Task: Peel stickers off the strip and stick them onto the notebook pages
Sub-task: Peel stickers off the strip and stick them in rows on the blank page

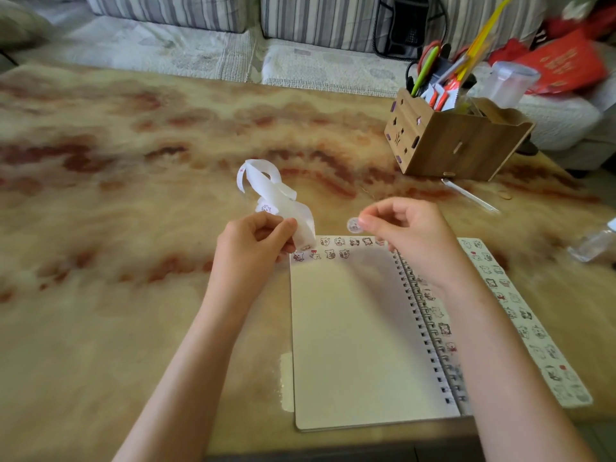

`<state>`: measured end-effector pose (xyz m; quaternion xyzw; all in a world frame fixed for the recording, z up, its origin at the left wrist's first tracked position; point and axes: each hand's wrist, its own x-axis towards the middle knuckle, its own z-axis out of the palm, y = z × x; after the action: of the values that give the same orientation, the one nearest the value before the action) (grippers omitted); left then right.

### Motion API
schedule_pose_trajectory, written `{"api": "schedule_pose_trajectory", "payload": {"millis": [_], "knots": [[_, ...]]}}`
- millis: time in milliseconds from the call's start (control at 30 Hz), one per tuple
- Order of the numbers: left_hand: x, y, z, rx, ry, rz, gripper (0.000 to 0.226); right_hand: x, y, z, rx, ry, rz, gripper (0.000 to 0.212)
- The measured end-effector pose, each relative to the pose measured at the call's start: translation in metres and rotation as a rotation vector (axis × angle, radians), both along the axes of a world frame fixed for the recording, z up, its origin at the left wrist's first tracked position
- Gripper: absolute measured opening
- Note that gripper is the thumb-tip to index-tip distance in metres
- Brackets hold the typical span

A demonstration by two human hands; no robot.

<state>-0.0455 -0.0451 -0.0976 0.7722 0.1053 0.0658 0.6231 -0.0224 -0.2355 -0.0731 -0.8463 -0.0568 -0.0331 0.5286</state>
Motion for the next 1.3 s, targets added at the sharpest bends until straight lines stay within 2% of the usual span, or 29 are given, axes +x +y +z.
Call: {"api": "schedule_pose_trajectory", "payload": {"millis": [100, 333, 1300], "knots": [[0.000, 0.000, -0.001, 0.041, -0.002, -0.005, 0.018, 0.002, -0.015, -0.005, -0.110, 0.138, -0.046, 0.004], [0.001, -0.001, -0.002, 0.092, 0.016, -0.018, 0.018, 0.006, -0.011, -0.014, -0.190, 0.207, -0.069, 0.004], [0.001, -0.001, 0.000, 0.109, 0.022, -0.026, 0.018, 0.011, -0.009, -0.027, -0.315, 0.130, -0.062, 0.006]]}}
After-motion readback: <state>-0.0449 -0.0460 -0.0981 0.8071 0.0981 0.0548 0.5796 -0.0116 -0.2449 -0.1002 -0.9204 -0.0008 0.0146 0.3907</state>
